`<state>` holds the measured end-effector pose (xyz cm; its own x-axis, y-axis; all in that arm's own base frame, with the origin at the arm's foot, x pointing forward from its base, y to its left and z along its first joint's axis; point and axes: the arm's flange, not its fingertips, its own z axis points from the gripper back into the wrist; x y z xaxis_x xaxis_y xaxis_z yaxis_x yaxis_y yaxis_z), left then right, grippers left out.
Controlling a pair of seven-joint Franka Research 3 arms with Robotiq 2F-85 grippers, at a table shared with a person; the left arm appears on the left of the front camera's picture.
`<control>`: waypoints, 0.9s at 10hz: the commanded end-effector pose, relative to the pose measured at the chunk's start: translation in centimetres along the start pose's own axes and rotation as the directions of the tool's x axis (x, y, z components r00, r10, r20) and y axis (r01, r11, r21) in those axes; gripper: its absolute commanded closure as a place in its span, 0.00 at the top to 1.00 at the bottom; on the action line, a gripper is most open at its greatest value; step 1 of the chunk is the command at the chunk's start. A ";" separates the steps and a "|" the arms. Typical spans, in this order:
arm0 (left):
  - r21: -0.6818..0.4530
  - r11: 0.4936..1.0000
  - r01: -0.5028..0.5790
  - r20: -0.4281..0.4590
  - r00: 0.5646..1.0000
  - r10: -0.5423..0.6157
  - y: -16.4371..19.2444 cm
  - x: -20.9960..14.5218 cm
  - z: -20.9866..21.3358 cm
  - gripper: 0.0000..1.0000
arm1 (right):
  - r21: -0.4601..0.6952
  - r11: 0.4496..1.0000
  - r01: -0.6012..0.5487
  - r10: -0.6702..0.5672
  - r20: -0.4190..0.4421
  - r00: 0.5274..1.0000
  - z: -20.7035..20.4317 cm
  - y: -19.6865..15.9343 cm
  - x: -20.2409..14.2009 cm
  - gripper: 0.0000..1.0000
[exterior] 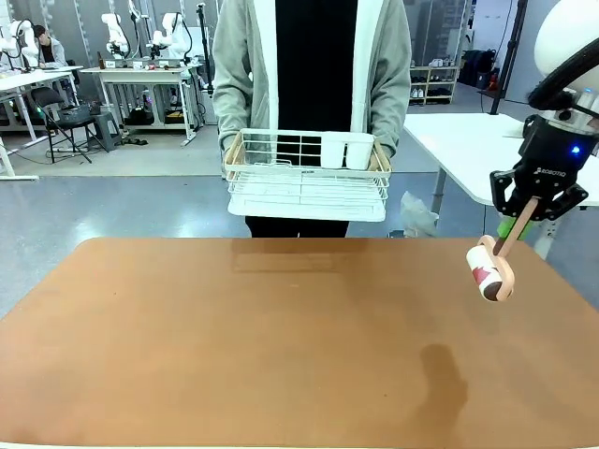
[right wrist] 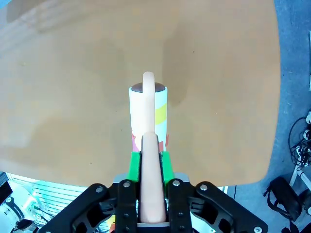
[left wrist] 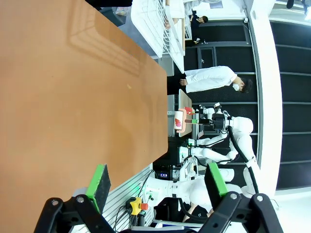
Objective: Clean the table.
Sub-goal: Place the Lint Roller down when the Dish drying rack is positioned in the middle of the table.
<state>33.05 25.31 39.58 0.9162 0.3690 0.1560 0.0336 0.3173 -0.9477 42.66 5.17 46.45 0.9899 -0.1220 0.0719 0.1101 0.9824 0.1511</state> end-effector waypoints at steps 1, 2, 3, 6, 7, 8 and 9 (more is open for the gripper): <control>-0.021 1.000 0.014 0.003 1.000 -0.014 0.0 -0.2 0.2 1.00 | -0.003 1.000 -0.003 0.003 0.007 1.000 0.2 0.2 0.1 0.21; -0.021 1.000 0.014 0.003 1.000 -0.014 0.0 -0.2 0.2 1.00 | -0.003 1.000 -0.003 0.003 0.007 1.000 0.2 0.2 0.1 0.21; -0.021 1.000 0.014 0.003 1.000 -0.014 0.0 -0.2 0.2 1.00 | -0.003 1.000 -0.003 0.003 0.007 1.000 0.2 0.2 0.1 0.21; -0.021 1.000 0.014 0.003 1.000 -0.014 0.0 -0.2 0.2 1.00 | -0.003 1.000 -0.003 0.003 0.007 1.000 0.2 0.2 0.1 0.21; -0.021 1.000 0.014 0.003 1.000 -0.014 0.0 -0.2 0.2 1.00 | -0.003 1.000 -0.003 0.003 0.007 1.000 0.2 0.2 0.1 0.21; -0.021 1.000 0.014 0.003 1.000 -0.014 0.0 -0.2 0.2 1.00 | -0.003 1.000 -0.003 0.003 0.007 1.000 0.2 0.2 0.1 0.21; -0.021 1.000 0.014 0.003 1.000 -0.014 0.0 -0.2 0.2 1.00 | -0.003 1.000 -0.003 0.003 0.007 1.000 0.2 0.2 0.1 0.21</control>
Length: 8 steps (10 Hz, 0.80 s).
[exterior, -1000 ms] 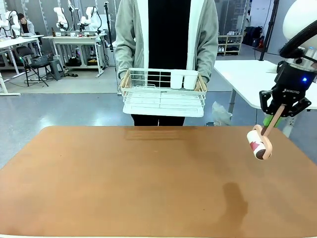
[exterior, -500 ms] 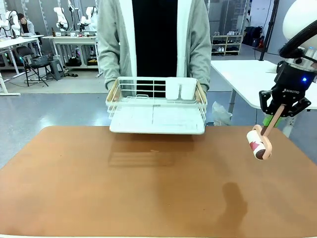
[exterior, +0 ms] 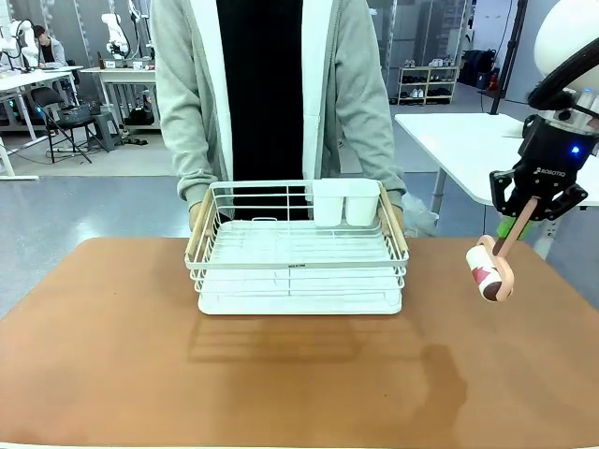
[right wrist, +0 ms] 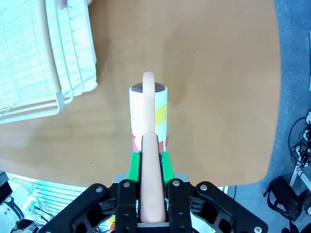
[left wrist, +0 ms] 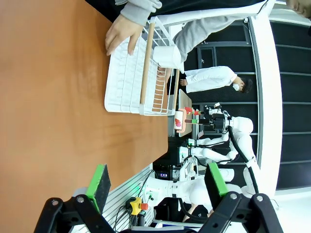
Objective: Clean the table.
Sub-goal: Place the Lint Roller down when the Dish drying rack is positioned in the middle of the table.
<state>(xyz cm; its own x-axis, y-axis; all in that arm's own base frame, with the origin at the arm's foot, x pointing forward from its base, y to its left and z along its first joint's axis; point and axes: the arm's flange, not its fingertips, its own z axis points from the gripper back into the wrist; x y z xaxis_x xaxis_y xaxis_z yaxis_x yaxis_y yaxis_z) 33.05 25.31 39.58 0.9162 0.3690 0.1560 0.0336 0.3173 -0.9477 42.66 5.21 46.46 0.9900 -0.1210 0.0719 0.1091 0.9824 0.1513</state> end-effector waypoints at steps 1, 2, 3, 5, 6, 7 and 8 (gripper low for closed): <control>-0.021 1.000 0.014 0.003 1.000 -0.014 0.0 -0.2 0.2 1.00 | -0.003 1.000 -0.002 0.002 0.007 1.000 0.2 0.2 0.1 0.21; -0.021 1.000 0.014 0.003 1.000 -0.014 0.0 -0.2 0.2 1.00 | -0.003 1.000 -0.002 0.002 0.007 1.000 0.2 0.2 0.1 0.21; -0.021 1.000 0.014 0.003 1.000 -0.014 0.0 -0.2 0.2 1.00 | -0.003 1.000 -0.002 0.002 0.007 1.000 0.2 0.2 0.1 0.21; -0.021 1.000 0.014 0.003 1.000 -0.014 0.0 -0.2 0.2 1.00 | -0.003 1.000 -0.002 0.002 0.007 1.000 0.2 0.2 0.1 0.21; -0.021 1.000 0.014 0.003 1.000 -0.014 0.0 -0.2 0.2 1.00 | -0.003 1.000 -0.002 0.002 0.007 1.000 0.2 0.2 0.1 0.21; -0.021 1.000 0.014 0.003 1.000 -0.014 0.0 -0.2 0.2 1.00 | -0.003 1.000 -0.002 0.002 0.007 1.000 0.2 0.2 0.1 0.21; -0.021 1.000 0.014 0.003 1.000 -0.014 0.0 -0.2 0.2 1.00 | -0.003 1.000 -0.002 0.002 0.007 1.000 0.2 0.2 0.1 0.21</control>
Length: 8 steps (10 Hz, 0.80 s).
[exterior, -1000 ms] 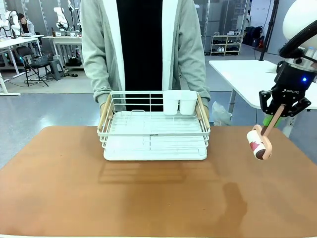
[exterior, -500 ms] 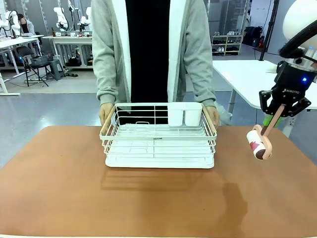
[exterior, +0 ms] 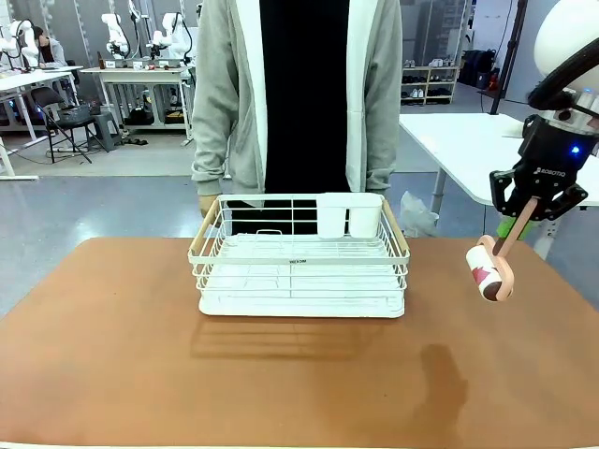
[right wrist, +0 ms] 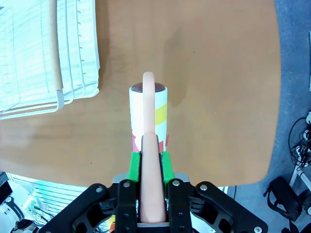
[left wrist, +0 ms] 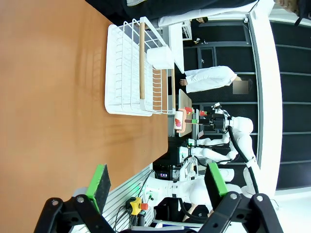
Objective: Clean the table.
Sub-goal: Place the Lint Roller down when the Dish drying rack is positioned in the middle of the table.
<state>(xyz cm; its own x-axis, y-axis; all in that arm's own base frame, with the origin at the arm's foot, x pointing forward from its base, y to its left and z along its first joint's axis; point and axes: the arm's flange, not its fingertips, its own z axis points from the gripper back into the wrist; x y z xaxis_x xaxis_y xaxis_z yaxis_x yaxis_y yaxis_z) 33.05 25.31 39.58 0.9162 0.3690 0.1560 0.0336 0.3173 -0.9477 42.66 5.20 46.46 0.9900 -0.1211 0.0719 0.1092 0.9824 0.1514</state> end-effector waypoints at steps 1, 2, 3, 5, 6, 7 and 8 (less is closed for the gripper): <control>-0.021 1.000 0.014 0.003 1.000 -0.014 0.0 -0.2 0.2 1.00 | -0.003 1.000 -0.002 0.002 0.007 1.000 0.2 0.2 0.1 0.21; -0.021 1.000 0.014 0.003 1.000 -0.014 0.0 -0.2 0.2 1.00 | -0.003 1.000 -0.002 0.002 0.007 1.000 0.2 0.2 0.1 0.21; -0.021 1.000 0.014 0.003 1.000 -0.014 0.0 -0.2 0.2 1.00 | -0.003 1.000 -0.002 0.002 0.007 1.000 0.2 0.2 0.1 0.21; -0.021 1.000 0.014 0.003 1.000 -0.014 0.0 -0.2 0.2 1.00 | -0.003 1.000 -0.002 0.002 0.007 1.000 0.2 0.2 0.1 0.21; -0.021 1.000 0.014 0.003 1.000 -0.014 0.0 -0.2 0.2 1.00 | -0.003 1.000 -0.002 0.002 0.007 1.000 0.2 0.2 0.1 0.21; -0.021 1.000 0.014 0.003 1.000 -0.014 0.0 -0.2 0.2 1.00 | 0.000 1.000 0.000 0.000 0.000 1.000 0.0 0.0 0.0 0.21; -0.021 1.000 0.014 0.003 1.000 -0.014 0.0 -0.2 0.2 1.00 | 0.012 0.919 0.395 -0.393 0.126 0.911 0.4 0.1 2.3 0.21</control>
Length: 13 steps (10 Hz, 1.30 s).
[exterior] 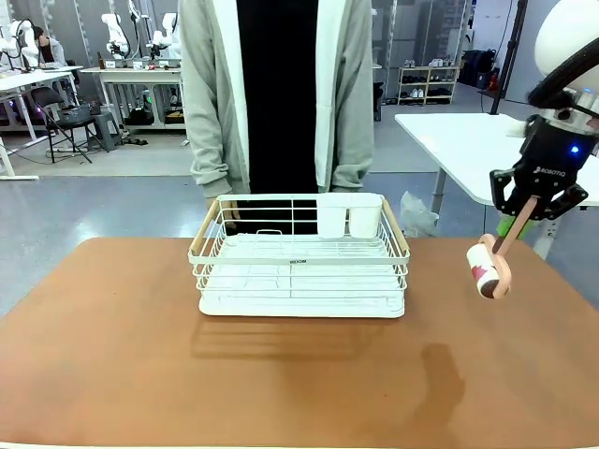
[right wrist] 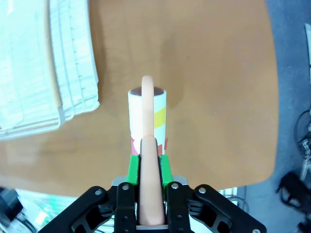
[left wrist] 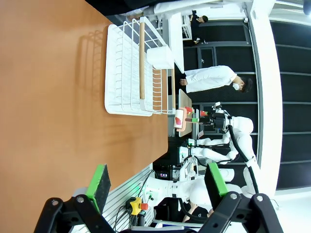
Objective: Clean the table.
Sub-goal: Place the Lint Roller down when the Dish drying rack is positioned in the middle of the table.
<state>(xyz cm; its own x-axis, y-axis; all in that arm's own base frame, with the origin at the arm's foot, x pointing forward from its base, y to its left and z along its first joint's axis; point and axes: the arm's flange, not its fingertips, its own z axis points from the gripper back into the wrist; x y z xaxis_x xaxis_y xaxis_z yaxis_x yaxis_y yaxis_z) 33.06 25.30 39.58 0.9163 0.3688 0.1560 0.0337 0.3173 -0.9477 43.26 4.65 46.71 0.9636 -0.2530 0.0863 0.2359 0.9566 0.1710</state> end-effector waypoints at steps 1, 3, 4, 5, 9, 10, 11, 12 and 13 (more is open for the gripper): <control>-0.021 1.000 0.014 0.004 1.000 -0.014 0.0 -0.2 0.2 1.00 | 0.012 0.822 0.569 -0.566 0.127 0.814 0.4 1.0 2.6 0.21; -0.021 1.000 0.014 0.004 1.000 -0.014 0.0 -0.2 0.2 1.00 | 0.055 0.581 0.812 -0.805 0.186 0.564 0.0 0.6 2.9 0.21; -0.021 1.000 0.014 0.004 1.000 -0.014 0.0 -0.2 0.2 1.00 | 0.130 0.466 0.875 -0.877 0.196 0.438 -1.0 0.7 3.2 0.21; -0.021 1.000 0.014 0.004 1.000 -0.014 0.0 -0.2 0.2 1.00 | 0.221 0.399 0.890 -0.914 0.166 0.369 -2.8 0.5 3.3 0.21; -0.021 1.000 0.014 0.004 1.000 -0.014 0.0 -0.2 0.2 1.00 | 0.399 0.260 0.879 -0.966 0.121 0.230 -10.6 -1.8 3.5 0.21; -0.021 1.000 0.014 0.004 1.000 -0.014 0.0 -0.2 0.2 1.00 | 0.409 0.275 0.870 -0.961 0.129 0.243 -11.4 -1.6 3.5 0.21; -0.021 1.000 0.014 0.004 1.000 -0.014 0.0 -0.2 0.2 1.00 | 0.411 0.277 0.868 -0.961 0.118 0.251 -12.1 -1.4 3.8 0.21; -0.021 1.000 0.014 0.004 1.000 -0.014 0.0 -0.2 0.2 1.00 | 0.398 0.273 0.876 -0.962 0.104 0.253 -12.8 -1.3 4.3 0.21; -0.021 1.000 0.014 0.004 1.000 -0.014 0.0 -0.2 0.2 1.00 | 0.398 0.259 0.880 -0.966 0.098 0.239 -13.2 -1.4 4.5 0.21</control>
<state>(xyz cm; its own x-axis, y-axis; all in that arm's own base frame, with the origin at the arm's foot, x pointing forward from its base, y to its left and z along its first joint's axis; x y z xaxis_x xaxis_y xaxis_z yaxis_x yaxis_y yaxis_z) 33.05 25.30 39.58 0.9164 0.3687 0.1559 0.0337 0.3171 -0.9478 47.91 3.06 33.71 0.0267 -0.9985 -0.0468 0.8618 -0.0008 0.5073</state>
